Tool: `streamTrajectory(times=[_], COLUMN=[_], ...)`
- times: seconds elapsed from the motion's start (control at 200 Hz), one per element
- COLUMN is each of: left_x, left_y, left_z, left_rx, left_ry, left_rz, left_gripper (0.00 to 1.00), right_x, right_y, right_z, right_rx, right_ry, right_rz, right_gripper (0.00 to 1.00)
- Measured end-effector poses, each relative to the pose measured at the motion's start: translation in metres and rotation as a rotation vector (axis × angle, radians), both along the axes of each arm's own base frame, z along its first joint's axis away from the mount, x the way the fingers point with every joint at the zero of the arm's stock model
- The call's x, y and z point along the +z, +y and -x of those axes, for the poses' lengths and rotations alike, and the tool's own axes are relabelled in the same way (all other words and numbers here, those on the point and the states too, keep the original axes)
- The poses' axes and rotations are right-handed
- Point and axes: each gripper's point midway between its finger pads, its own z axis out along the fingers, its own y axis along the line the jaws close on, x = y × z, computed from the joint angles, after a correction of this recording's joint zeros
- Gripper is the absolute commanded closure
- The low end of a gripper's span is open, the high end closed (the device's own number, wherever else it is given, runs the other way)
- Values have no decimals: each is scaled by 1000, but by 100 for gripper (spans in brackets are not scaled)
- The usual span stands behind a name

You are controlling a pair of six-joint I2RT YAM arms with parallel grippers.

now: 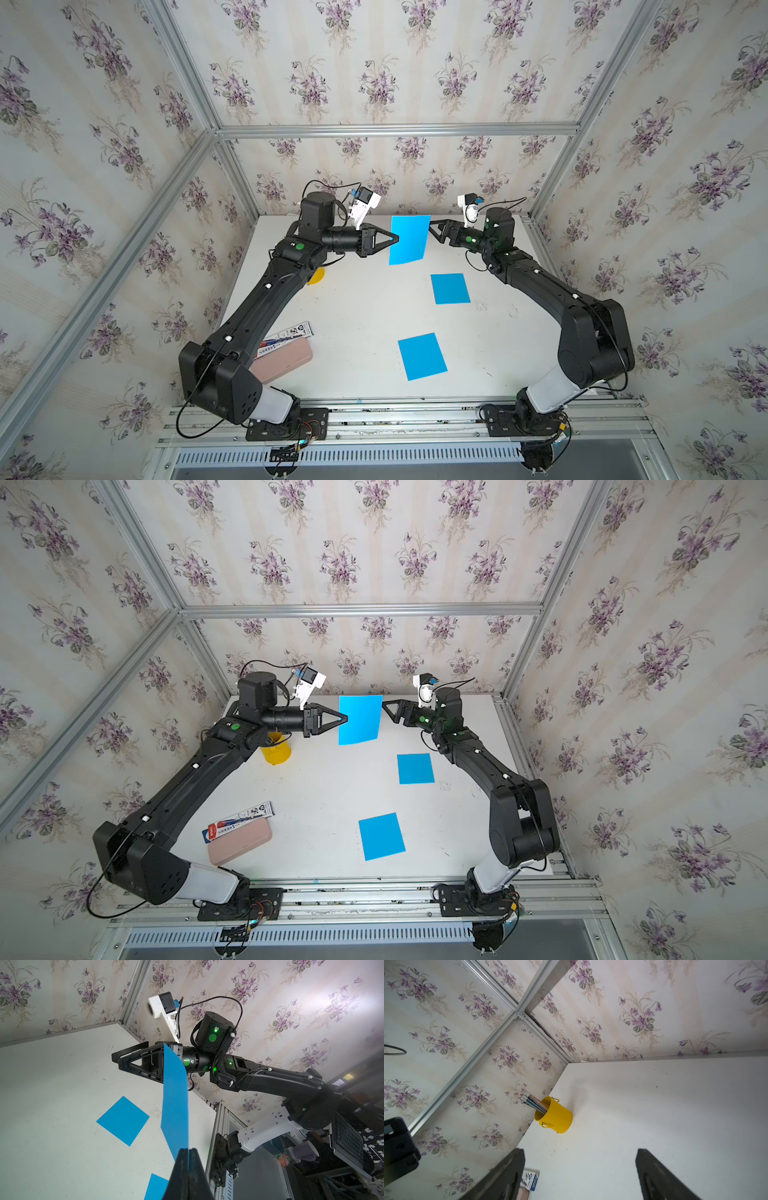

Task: Fold the square paper along the opposite sides
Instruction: Fold the paper.

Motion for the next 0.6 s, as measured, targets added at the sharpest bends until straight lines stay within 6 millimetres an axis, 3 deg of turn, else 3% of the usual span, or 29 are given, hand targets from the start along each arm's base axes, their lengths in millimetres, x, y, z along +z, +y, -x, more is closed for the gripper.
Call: streamTrajectory(times=[0.155, 0.435, 0.599], left_x=[-10, -26, -33], left_y=[6, 9, 9], left_z=[-16, -29, -30], left_rx=[54, 95, 99], left_ry=[11, 41, 55], left_rz=[-21, -48, -54], left_gripper=[100, 100, 100], right_x=[-2, 39, 51], right_y=[12, 28, 55], right_z=[31, 71, 85], right_rx=[127, 273, 346], right_ry=[24, -86, -98], right_rz=[-83, -190, -221], right_gripper=[18, 16, 12])
